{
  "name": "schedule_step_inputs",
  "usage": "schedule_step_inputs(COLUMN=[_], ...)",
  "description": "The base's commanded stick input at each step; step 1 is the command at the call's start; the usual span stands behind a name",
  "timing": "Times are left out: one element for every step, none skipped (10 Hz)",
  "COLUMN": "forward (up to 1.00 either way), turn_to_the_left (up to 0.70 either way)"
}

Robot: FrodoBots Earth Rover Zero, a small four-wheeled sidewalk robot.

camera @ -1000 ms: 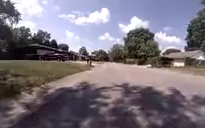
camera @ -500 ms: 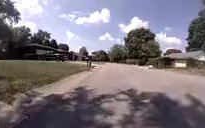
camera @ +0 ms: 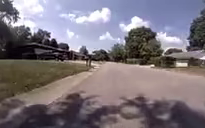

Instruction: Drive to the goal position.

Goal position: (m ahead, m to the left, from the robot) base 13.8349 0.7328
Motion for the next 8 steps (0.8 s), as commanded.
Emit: schedule_step_inputs(forward=[1.00, 1.00, 1.00, 1.00, 1.00, 1.00, 1.00, 1.00], turn_to_the_left=[0.03, 0.03, 0.03, 0.03, 0.03, 0.03, 0.03, 0.02])
